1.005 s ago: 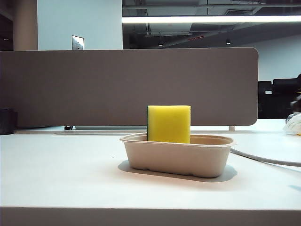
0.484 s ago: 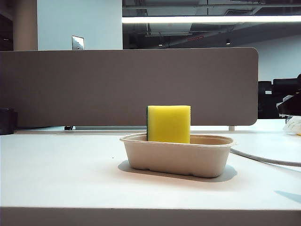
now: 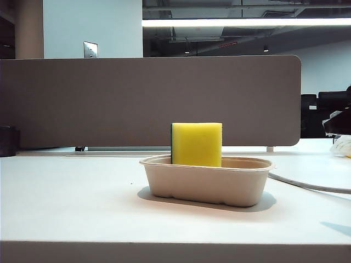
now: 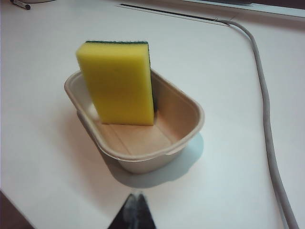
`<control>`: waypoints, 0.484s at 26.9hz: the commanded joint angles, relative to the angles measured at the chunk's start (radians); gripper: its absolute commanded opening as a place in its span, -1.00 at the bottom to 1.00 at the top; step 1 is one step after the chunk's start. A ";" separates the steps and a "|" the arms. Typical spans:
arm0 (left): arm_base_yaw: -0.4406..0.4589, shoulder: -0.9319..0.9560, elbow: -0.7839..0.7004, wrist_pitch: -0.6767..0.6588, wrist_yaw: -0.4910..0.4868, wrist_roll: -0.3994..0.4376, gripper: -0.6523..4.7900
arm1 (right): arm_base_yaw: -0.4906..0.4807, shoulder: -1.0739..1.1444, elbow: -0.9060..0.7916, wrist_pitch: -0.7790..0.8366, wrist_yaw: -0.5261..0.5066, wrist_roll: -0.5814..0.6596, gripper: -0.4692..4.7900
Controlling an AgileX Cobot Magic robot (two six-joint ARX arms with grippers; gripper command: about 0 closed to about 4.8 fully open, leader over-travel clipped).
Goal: Take out the cleaning sponge from the paper lunch box and place it on the table.
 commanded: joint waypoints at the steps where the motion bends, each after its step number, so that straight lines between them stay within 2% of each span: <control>1: -0.099 -0.002 0.004 0.014 0.003 0.000 -0.78 | 0.001 -0.001 0.001 0.014 -0.002 0.000 -0.84; 8: -0.281 -0.002 0.004 0.014 0.003 0.000 -0.78 | 0.001 -0.001 0.001 0.014 -0.002 0.000 -0.84; 13: -0.319 -0.002 0.004 0.013 0.003 0.000 -0.78 | 0.001 -0.001 0.001 0.014 -0.002 0.000 -0.84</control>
